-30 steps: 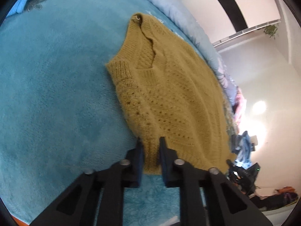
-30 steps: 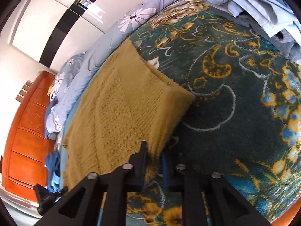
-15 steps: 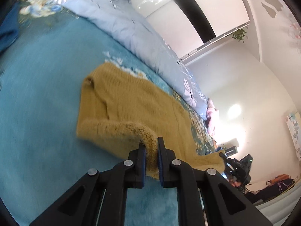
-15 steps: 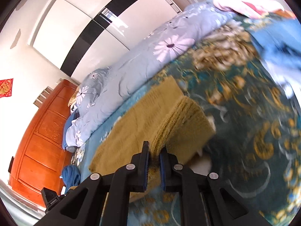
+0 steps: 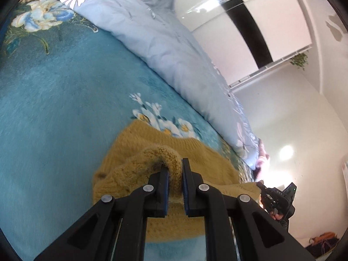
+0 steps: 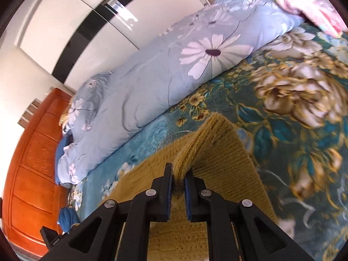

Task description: Fold clothes

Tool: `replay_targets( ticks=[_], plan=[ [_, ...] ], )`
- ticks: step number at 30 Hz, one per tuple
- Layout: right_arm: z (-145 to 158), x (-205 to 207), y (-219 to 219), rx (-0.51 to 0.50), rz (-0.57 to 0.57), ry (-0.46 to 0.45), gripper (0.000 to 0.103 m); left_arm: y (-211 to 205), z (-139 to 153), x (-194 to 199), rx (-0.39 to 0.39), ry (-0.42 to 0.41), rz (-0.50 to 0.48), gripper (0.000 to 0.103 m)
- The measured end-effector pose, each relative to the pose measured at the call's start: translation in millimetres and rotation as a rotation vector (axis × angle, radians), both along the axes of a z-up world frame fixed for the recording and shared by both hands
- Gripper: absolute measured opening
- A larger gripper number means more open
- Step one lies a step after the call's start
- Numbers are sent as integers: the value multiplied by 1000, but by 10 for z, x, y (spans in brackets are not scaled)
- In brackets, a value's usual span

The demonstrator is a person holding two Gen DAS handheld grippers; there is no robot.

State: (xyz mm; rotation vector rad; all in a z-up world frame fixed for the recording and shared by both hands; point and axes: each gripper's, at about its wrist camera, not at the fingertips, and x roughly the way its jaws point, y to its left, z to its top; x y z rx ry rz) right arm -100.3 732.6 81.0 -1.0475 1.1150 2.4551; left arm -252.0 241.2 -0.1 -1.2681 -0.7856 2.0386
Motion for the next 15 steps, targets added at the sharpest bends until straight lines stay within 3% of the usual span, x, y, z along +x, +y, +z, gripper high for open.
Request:
replay_targets(
  ticks=[8,15],
  plan=[
    [-351,-578,131,-24,-13,-92,11,162,-362,-365,-96,-72,20,11],
    [-541,-665,140,-42,-6,-151,17,222,-482,-355,-131,-89,14,15]
  ],
)
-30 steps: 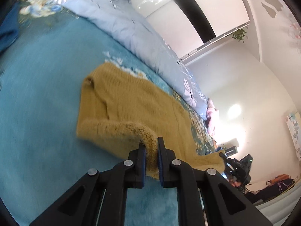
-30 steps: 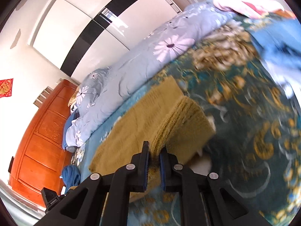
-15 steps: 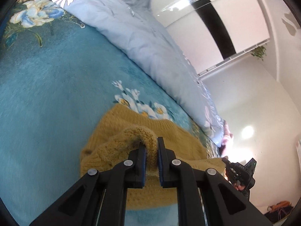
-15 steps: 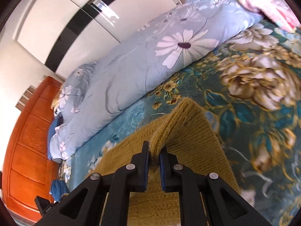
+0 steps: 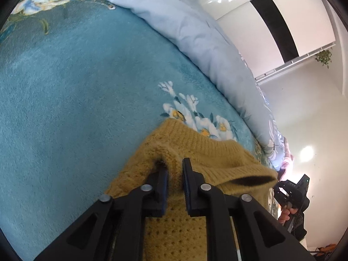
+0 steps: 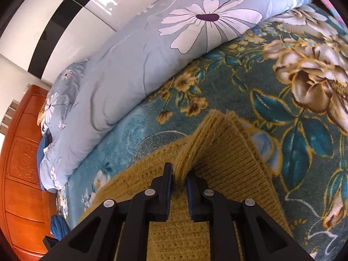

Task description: Fold clothes

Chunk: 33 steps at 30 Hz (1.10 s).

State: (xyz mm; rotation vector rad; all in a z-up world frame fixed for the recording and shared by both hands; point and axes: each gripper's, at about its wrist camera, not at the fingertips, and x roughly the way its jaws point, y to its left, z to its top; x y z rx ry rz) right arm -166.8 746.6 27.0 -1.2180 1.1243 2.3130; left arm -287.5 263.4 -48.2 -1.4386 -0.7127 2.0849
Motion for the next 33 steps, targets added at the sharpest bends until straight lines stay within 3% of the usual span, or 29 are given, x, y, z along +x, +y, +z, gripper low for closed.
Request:
replay_targets(
  ticks=[1,3,5,6,12,15,21,25,29,33],
  plan=[
    [36,13,-16,12,9,5,19,-7,53,27,0,8,-5,19],
    [118,46,-54,37,29,17,37,-26,175,95,-10,32,-2,30],
    [205,93,-90,74,45,25,50,-54,289,166,-17,61,10,52],
    [253,129,-108,91,53,31,51,-75,346,204,-16,78,16,55],
    [481,594,-212,143,50,107,53,-277,582,560,-20,160,61,63],
    [462,965,-240,142,9,134,54,-373,451,773,-10,112,83,64],
    [198,1580,-174,59,-110,120,58,-468,90,1061,-90,21,115,64],
    [-62,1683,-157,-25,-163,110,58,-509,-148,1114,11,-76,157,64],
    [-253,1625,-176,-73,-189,102,58,-359,-131,1022,13,-31,111,64],
    [-315,1558,-211,-77,-211,126,62,-299,-164,968,57,-36,157,64]
  ],
)
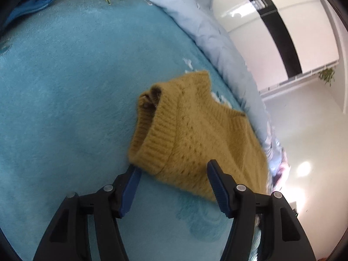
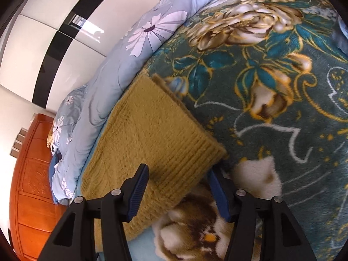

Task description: Fold clothes

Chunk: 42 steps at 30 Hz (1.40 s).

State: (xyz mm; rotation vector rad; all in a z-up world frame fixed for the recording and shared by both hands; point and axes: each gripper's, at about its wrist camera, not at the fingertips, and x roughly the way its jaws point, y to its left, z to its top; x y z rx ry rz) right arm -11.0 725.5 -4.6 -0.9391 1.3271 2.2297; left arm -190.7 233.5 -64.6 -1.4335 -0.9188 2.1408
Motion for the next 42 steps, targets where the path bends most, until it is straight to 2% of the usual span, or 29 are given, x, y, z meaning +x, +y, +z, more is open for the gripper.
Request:
replay_targets(
  ticks=[8,11,16,24,28,29,32,33,36,38,39,41,42],
  plan=[
    [-26,-10,-2,-37,-46,97,62,58,-88,-31,118,-45,84,63],
    [-34,3,-14,-54,-49,103,62,-3,-108,36,159,-82,121,63],
    [-67,46,-100,-66,-17,109,62,-5,-146,136,209,-124,126,63],
    [-59,-78,-95,-63,-30,118,62,111,-149,11,209,-93,144,63],
    [-82,-105,-26,-76,-66,129,60,164,-118,-44,169,-60,143,63],
    [-83,-114,-14,-75,-67,130,58,169,-114,-56,164,-52,143,63],
    [-65,-147,7,-54,-67,109,37,154,-111,-85,160,-49,150,61],
    [-63,-142,16,-55,-70,108,33,145,-103,-84,161,-47,150,60],
    [-29,-116,17,-49,-73,111,24,122,-73,-81,152,-38,144,53],
    [20,-118,-5,-32,-61,100,20,121,-46,-86,119,-32,135,34],
    [51,-121,-21,-21,-53,93,19,119,-31,-90,104,-31,132,31],
    [123,-124,-52,0,-37,81,18,106,-2,-91,83,-29,129,18],
    [167,-122,-69,9,-30,81,17,103,16,-92,74,-25,126,16]
  ],
)
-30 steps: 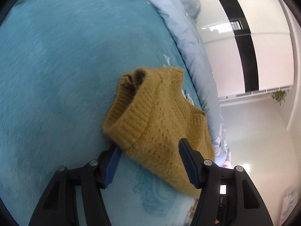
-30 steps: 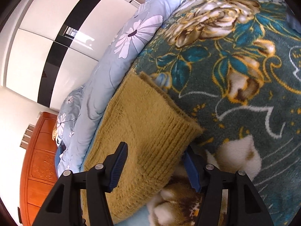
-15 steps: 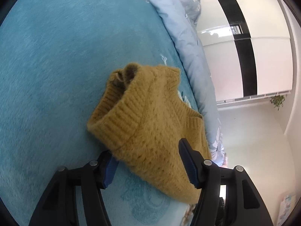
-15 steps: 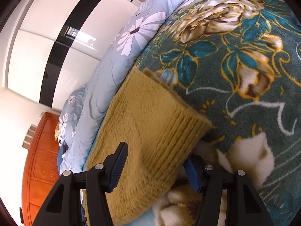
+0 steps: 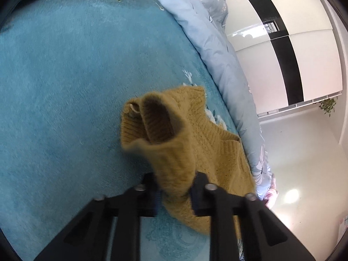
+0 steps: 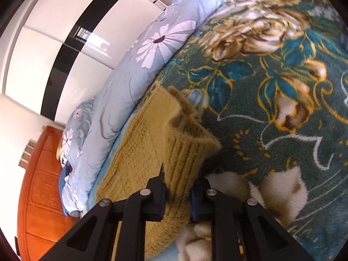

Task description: Fold clothes

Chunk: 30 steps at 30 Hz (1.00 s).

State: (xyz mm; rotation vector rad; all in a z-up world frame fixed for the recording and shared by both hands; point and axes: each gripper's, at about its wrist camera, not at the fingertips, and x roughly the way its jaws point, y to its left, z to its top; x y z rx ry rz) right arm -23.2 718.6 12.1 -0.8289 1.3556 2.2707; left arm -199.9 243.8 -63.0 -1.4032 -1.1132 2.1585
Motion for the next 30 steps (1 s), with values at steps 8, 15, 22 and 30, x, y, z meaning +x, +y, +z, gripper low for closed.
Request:
replay_targets(
  ticks=[8,15,22,30],
  plan=[
    [285,139,-179,61,33,5,16,-45,308,158,-74,62,-50,11],
    [377,664,-431,89,53,14,16,-345,351,558,-85,62,-117,10],
    [305,1335,-660,80,63,19,16,-673,259,979,-121,64,-175,11],
    [-113,1498,-613,-2,36,-51,16,-727,-13,1001,-124,23,-189,13]
  ],
)
